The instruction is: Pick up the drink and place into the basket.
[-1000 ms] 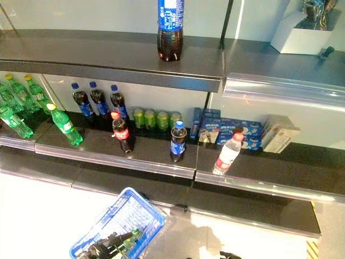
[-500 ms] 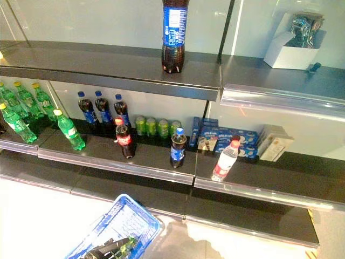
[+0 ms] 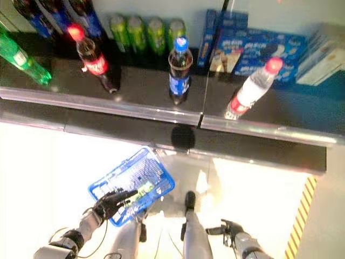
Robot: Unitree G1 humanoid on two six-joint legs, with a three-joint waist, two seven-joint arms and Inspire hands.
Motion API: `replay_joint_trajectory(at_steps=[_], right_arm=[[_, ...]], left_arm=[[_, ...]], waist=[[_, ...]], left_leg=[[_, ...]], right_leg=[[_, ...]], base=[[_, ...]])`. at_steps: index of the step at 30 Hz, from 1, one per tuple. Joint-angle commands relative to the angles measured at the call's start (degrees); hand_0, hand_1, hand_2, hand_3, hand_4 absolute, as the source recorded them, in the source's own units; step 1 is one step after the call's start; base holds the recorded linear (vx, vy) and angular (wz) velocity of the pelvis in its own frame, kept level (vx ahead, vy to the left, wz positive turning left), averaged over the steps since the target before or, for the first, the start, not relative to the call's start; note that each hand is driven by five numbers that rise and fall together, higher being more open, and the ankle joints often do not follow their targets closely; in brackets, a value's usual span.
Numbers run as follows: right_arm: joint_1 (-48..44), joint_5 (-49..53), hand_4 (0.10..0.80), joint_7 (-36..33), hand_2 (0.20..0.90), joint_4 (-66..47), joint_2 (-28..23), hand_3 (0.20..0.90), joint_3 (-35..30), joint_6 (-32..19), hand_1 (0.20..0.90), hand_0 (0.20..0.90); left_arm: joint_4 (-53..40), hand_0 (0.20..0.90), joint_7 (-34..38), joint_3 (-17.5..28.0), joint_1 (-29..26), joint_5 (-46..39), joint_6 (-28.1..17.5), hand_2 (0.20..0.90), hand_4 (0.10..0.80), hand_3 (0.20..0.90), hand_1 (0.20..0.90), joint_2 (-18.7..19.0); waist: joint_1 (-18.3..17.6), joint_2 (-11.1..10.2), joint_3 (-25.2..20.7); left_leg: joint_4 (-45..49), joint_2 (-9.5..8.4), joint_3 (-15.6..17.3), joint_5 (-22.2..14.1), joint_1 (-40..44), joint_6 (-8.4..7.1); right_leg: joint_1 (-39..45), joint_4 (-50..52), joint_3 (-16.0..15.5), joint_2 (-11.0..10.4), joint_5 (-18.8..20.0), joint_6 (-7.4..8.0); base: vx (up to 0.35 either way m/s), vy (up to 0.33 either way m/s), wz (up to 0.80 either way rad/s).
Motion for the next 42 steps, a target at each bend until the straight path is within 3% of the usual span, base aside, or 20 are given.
replay_joint_trajectory(at_steps=[1, 6, 10, 13, 19, 29, 42], right_arm=[[2.43, 3.89, 0.800, -0.95, 0.900, -3.07, -1.60, 0.900, 2.24, -5.22, 0.900, 0.900], [1.08, 6.34, 0.800, 0.42, 0.900, -9.72, -2.17, 0.900, 3.27, -14.93, 0.900, 0.900], [2.89, 7.43, 0.800, -2.61, 0.900, -31.74, -3.26, 0.900, 5.80, -14.12, 0.900, 0.900], [5.67, 2.36, 0.800, -2.79, 0.900, -47.16, -4.35, 0.900, 5.32, -16.46, 0.900, 0.900], [5.51, -0.45, 0.800, 0.43, 0.900, -65.30, -8.05, 0.900, 2.75, -20.22, 0.900, 0.900], [4.51, 2.15, 0.800, 1.42, 0.900, -79.76, -12.02, 0.900, -1.70, -23.10, 0.900, 0.900], [4.90, 6.55, 0.800, -2.99, 0.900, -85.75, -13.57, 0.900, -6.15, -26.74, 0.900, 0.900]], left_arm=[[0.45, 0.300, -0.32, -0.71, 5.39, -1.19, 0.08, 0.300, 0.100, 0.200, 0.300, 2.64], [-0.73, 0.300, 0.52, -0.25, 5.79, -1.40, 0.43, 0.300, 0.100, 0.200, 0.300, 3.08], [-2.68, 0.300, 0.69, 0.79, 8.81, -0.67, 0.56, 0.300, 0.100, 0.200, 0.300, 3.71], [-3.45, 0.300, 0.09, 2.10, 12.27, 0.14, -0.18, 0.300, 0.100, 0.200, 0.300, 3.93], [-2.29, 0.300, -0.89, 3.04, 14.89, -1.27, -1.84, 0.300, 0.100, 0.200, 0.300, 3.32], [0.41, 0.300, -3.38, 6.34, 17.68, -4.99, -3.52, 0.300, 0.100, 0.200, 0.300, 1.92], [0.00, 0.300, -3.69, 7.88, 20.58, -3.50, -3.06, 0.300, 0.100, 0.200, 0.300, 1.30]], waist=[[0.88, -1.68, -2.02], [1.69, -2.19, -2.34], [1.82, -3.05, -2.95], [1.43, -3.70, -3.15], [1.18, -3.81, -2.84], [1.56, -3.41, -2.13], [2.56, -3.44, -1.58]], left_leg=[[15.60, -3.62, -2.81, -7.47, -6.31, 1.32], [21.53, -3.44, -2.99, -10.58, -8.97, 1.91], [23.73, -3.43, -3.59, -12.23, -8.78, 2.39], [23.35, -3.23, -3.51, -12.42, -7.09, 2.82], [21.54, -3.19, -3.18, -11.69, -5.13, 3.06], [19.92, -2.75, -2.56, -11.08, -2.61, 2.35], [19.12, -2.03, -1.78, -10.73, 0.80, 1.99]], right_leg=[[-6.13, 14.94, 1.97, -1.68, -6.80, -0.49], [-8.43, 20.83, 1.10, -2.74, -9.40, -0.58], [-8.83, 24.32, 1.53, -2.88, -11.14, -0.77], [-7.77, 24.50, 1.78, -2.79, -11.38, -0.53], [-6.40, 23.39, 1.88, -2.78, -11.00, -0.01], [-2.63, 20.86, 0.84, -3.92, -10.92, 0.15], [2.54, 17.92, -0.27, -5.08, -9.87, 0.84]], base=[[-0.038, -0.009, 0.08], [-0.032, -0.027, 0.13], [0.037, -0.039, 0.14], [0.090, -0.039, 0.07], [0.049, 0.004, 0.01], [0.048, 0.054, 0.00], [0.076, 0.020, 0.04]])
